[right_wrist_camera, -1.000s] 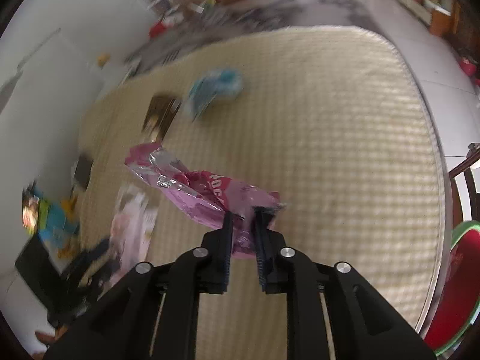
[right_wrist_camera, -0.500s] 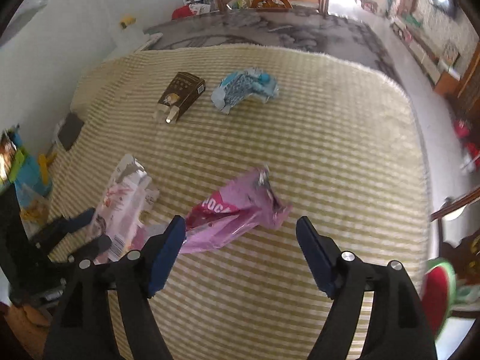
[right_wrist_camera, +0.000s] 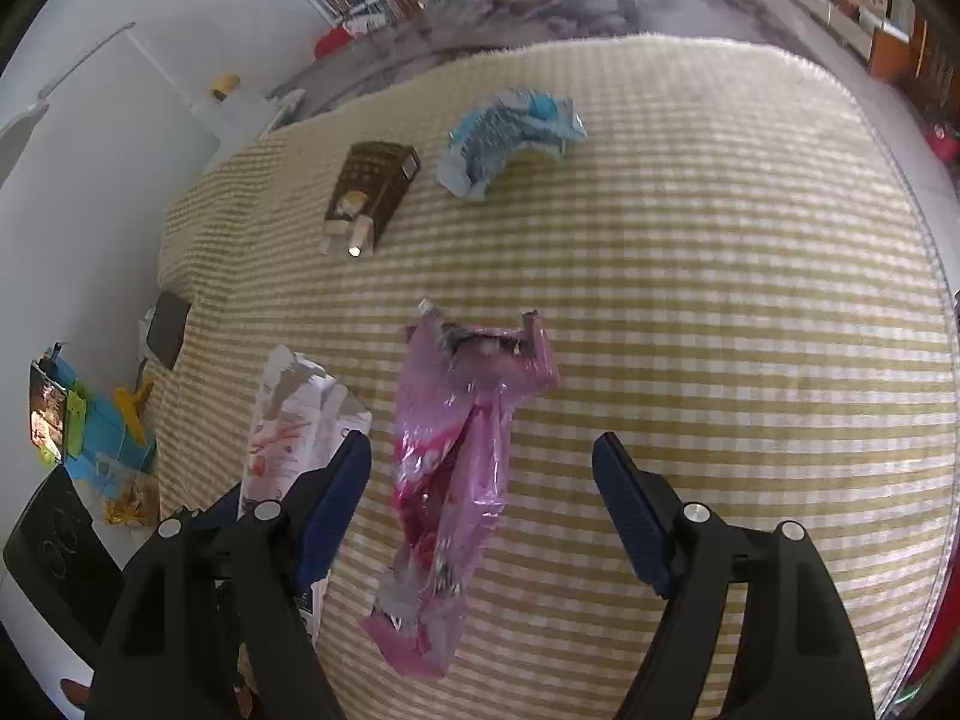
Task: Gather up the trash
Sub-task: 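Close the right tool on the pink wrapper and lift it, then carry the paper bag with the left tool while the right tool carries the wrapper to the bin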
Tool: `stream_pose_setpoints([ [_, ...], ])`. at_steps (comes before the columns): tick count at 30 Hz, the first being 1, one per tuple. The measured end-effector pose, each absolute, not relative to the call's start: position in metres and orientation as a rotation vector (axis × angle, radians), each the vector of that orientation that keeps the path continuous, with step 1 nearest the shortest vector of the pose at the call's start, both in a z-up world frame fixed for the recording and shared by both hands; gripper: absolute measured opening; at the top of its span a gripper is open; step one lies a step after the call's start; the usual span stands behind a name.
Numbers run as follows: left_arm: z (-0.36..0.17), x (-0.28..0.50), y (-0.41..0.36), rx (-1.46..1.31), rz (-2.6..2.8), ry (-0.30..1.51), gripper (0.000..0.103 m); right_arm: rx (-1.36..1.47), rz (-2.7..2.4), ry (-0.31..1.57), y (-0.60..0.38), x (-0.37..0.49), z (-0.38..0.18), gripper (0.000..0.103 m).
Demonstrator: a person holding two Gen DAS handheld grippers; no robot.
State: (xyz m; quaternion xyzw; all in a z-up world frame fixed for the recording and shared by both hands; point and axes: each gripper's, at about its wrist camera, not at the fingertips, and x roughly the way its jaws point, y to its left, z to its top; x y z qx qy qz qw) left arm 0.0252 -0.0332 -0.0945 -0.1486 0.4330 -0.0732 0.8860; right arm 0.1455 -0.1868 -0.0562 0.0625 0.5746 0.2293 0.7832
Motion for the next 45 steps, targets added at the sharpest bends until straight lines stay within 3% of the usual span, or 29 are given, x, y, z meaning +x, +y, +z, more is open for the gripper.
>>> stream_pose_setpoints([
  [10,-0.090,0.023,-0.030,-0.320,-0.136,0.868,0.063,0.160,0.466,1.207,-0.188,0.132,-0.057,0.074],
  [12,-0.090,0.023,-0.030,-0.315,-0.125,0.864,0.052,0.126,0.483,1.207,-0.178,0.131,-0.060,0.074],
  [15,-0.090,0.022,-0.029,-0.308,-0.108,0.860,0.043,0.039,0.505,1.202,-0.161,0.126,-0.062,0.074],
  [20,-0.089,0.020,-0.029,-0.302,-0.098,0.854,0.041,-0.016,0.508,1.222,-0.152,0.121,-0.071,0.039],
  [22,-0.089,0.020,-0.028,-0.301,-0.097,0.854,0.041,0.005,0.510,1.225,-0.156,0.121,-0.073,0.035],
  [24,-0.088,0.020,-0.028,-0.305,-0.097,0.854,0.041,0.027,0.515,1.220,-0.158,0.121,-0.071,0.021],
  [25,-0.088,0.020,-0.028,-0.306,-0.097,0.854,0.041,0.032,0.514,1.215,-0.159,0.121,-0.069,0.019],
  [45,-0.082,0.013,-0.021,-0.289,-0.061,0.835,0.038,0.126,0.467,0.957,-0.217,0.087,0.001,0.017],
])
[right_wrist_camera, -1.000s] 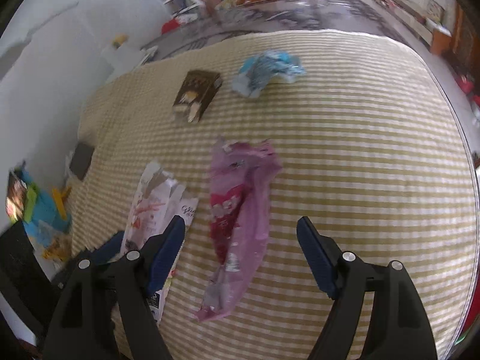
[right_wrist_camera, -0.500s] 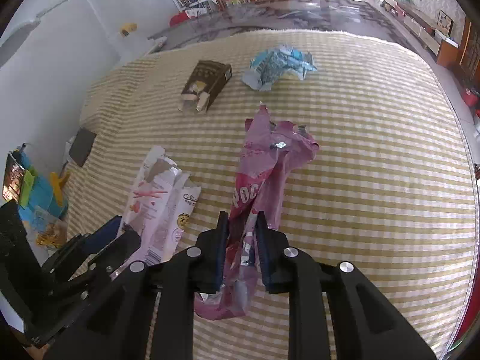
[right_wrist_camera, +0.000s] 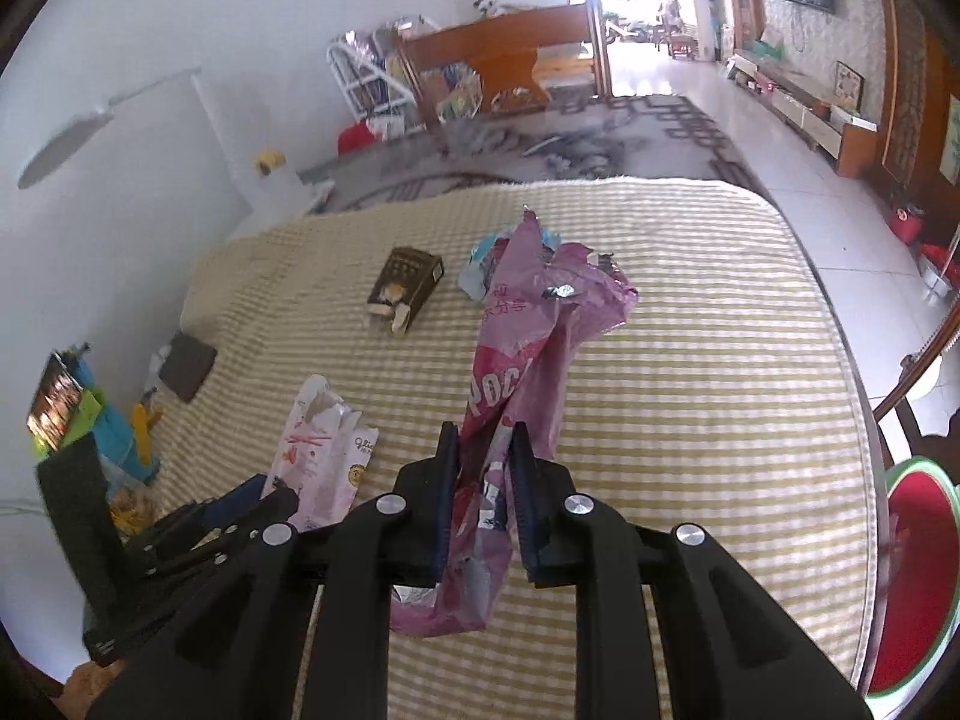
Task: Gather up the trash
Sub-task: 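Carry the paper bag with the left tool while the right tool carries the wrapper to the bin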
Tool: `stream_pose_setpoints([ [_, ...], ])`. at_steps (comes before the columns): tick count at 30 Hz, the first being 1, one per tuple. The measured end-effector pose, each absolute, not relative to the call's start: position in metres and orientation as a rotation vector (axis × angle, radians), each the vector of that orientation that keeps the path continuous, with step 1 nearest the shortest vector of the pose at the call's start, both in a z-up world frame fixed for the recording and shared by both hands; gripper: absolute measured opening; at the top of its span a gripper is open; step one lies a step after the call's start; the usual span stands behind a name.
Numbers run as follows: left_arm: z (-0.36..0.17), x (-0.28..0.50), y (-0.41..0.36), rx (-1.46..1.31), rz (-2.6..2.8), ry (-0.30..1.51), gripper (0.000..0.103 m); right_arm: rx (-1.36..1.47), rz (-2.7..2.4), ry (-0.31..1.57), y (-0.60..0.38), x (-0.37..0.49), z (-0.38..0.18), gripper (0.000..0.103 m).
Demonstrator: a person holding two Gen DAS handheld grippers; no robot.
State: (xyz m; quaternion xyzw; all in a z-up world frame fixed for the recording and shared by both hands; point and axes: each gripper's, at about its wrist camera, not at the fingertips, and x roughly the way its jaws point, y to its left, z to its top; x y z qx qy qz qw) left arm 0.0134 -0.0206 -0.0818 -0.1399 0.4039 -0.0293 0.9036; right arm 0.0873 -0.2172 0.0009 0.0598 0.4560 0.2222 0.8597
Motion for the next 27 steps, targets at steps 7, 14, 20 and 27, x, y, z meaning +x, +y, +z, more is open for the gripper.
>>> stream_pose_setpoints([
  [7,-0.068,0.007,-0.031,-0.248,-0.061,0.828,0.009,0.066,0.424,0.900,-0.238,0.047,0.011,0.017],
  [14,-0.073,0.014,-0.030,-0.254,-0.056,0.865,0.035,0.168,0.407,0.894,-0.263,0.036,0.009,0.017],
  [20,-0.084,0.033,-0.043,-0.218,-0.059,0.923,0.054,0.156,0.416,0.891,-0.258,0.035,0.010,0.017],
  [27,-0.083,0.027,-0.045,-0.260,-0.040,0.912,0.036,0.219,0.421,0.865,-0.271,0.033,0.013,0.017],
])
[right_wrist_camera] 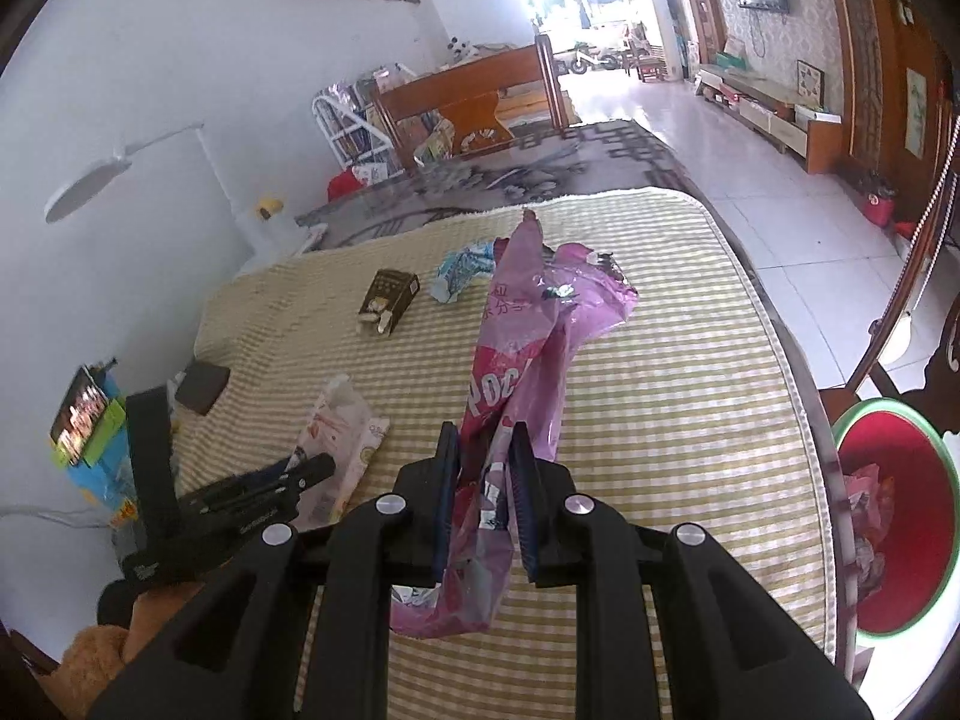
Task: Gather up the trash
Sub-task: 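Carry the paper bag with the left tool while the right tool carries the wrapper to the bin, then open both tools over the red bin to drop the bag and wrapper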
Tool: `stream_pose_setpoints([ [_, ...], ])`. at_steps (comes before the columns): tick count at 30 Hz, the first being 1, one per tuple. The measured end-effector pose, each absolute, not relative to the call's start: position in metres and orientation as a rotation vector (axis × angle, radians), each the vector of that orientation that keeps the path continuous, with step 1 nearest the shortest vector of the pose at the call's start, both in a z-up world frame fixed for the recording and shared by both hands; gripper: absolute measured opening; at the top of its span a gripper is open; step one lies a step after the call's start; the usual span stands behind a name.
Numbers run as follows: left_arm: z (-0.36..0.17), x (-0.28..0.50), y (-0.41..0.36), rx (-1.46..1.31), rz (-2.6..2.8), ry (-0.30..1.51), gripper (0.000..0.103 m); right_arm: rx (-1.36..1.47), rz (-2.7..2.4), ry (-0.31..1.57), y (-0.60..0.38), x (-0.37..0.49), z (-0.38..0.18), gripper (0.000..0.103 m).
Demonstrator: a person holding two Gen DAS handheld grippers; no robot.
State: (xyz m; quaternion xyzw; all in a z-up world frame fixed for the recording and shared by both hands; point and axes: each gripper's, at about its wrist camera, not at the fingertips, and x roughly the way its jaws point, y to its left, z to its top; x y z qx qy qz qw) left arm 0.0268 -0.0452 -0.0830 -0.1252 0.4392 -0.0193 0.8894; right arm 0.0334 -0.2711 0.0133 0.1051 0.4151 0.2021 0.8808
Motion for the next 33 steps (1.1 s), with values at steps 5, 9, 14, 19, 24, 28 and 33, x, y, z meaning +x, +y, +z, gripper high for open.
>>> stream_pose_setpoints([
  [5,-0.035,0.012,-0.068,-0.209,-0.078,0.795,0.036,0.283,0.431,0.813,-0.290,0.025,0.027,0.017],
  [9,0.003,0.008,-0.101,-0.172,-0.149,0.713,0.036,0.371,0.423,0.762,-0.326,0.012,0.038,0.017],
  [14,0.024,0.019,-0.159,-0.149,-0.322,0.694,0.036,0.451,0.307,0.700,-0.405,-0.007,0.047,0.019],
  [19,0.014,0.045,-0.237,-0.153,-0.580,0.785,0.036,0.494,0.124,0.726,-0.479,-0.020,0.024,0.020],
  [24,0.001,0.071,-0.318,-0.100,-0.747,0.860,0.036,0.509,-0.019,0.773,-0.531,-0.033,-0.007,0.020],
  [28,-0.007,0.081,-0.366,-0.054,-0.829,0.898,0.039,0.518,-0.093,0.784,-0.557,-0.036,-0.023,0.024],
  [33,-0.016,0.085,-0.386,-0.053,-0.819,0.900,0.073,0.533,-0.169,0.777,-0.569,-0.029,-0.036,0.046],
])
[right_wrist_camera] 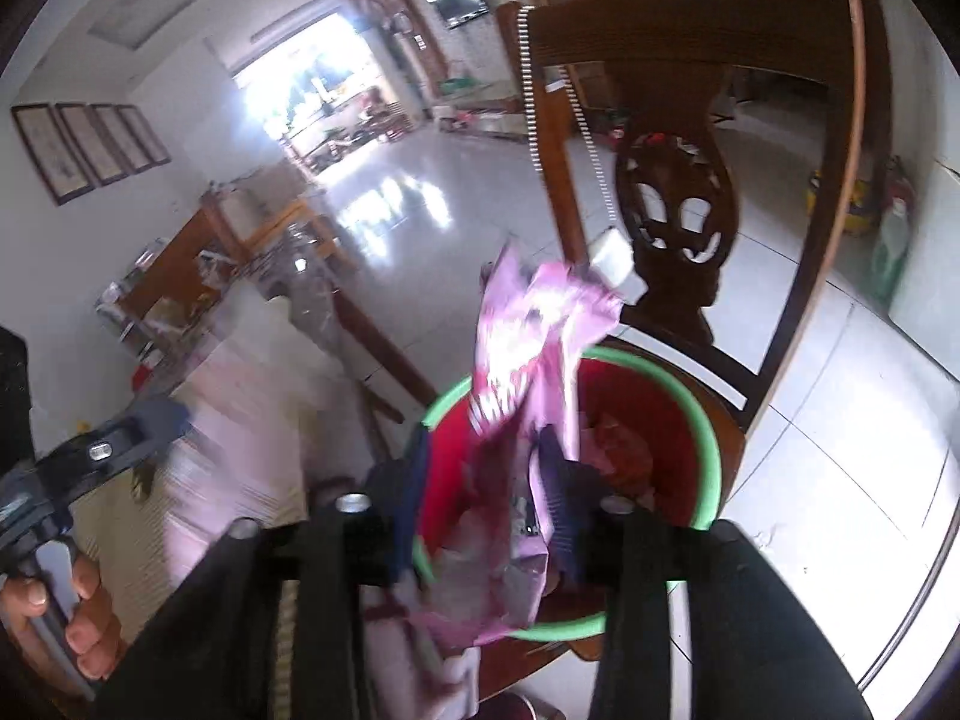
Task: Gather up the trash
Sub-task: 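Open both tools over the red bin to drop the bag and wrapper, then grasp the brown snack box with the left tool while the right tool grasps the blue-white wrapper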
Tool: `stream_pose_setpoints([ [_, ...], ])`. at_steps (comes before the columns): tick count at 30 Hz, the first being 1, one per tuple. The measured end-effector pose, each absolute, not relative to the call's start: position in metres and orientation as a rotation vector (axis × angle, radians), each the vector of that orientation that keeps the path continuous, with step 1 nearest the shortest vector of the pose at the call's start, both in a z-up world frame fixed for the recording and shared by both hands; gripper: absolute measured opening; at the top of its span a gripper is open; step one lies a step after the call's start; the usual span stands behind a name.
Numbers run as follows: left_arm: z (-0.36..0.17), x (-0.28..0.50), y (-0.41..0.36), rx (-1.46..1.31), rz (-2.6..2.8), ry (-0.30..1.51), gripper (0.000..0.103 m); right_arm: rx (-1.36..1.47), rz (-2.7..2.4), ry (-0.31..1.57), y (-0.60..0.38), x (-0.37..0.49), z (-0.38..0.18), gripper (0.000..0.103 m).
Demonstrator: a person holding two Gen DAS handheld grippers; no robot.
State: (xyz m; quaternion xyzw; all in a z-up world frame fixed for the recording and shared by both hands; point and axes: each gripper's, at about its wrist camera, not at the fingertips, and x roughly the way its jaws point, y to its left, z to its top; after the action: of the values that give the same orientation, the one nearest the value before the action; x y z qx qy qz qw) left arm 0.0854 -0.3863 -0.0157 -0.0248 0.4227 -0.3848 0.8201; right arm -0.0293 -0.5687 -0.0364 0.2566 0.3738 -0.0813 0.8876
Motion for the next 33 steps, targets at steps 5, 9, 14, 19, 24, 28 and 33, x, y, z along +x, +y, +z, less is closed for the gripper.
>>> stream_pose_setpoints([
  [5,-0.022,0.094,-0.348,-0.054,-0.714,0.863,0.080,0.520,-0.193,0.784,-0.566,-0.029,-0.039,0.073],
  [9,-0.023,0.113,-0.264,-0.061,-0.447,0.796,0.081,0.501,-0.169,0.794,-0.555,-0.026,-0.042,0.074],
  [14,-0.041,0.150,-0.134,-0.085,-0.042,0.832,0.081,0.495,-0.139,0.809,-0.542,-0.011,-0.051,0.074],
  [19,-0.065,0.185,-0.057,-0.054,0.153,0.899,0.081,0.471,-0.102,0.795,-0.522,0.001,-0.045,0.074],
  [24,-0.090,0.222,-0.038,-0.082,0.152,0.989,0.080,0.435,-0.063,0.790,-0.504,0.006,-0.031,0.074],
  [28,-0.104,0.234,-0.022,-0.128,0.151,1.011,0.050,0.357,-0.018,0.780,-0.483,0.014,-0.009,0.074],
  [33,-0.089,0.181,-0.025,-0.107,0.075,0.960,0.048,0.265,0.108,0.734,-0.437,0.046,0.032,0.078],
])
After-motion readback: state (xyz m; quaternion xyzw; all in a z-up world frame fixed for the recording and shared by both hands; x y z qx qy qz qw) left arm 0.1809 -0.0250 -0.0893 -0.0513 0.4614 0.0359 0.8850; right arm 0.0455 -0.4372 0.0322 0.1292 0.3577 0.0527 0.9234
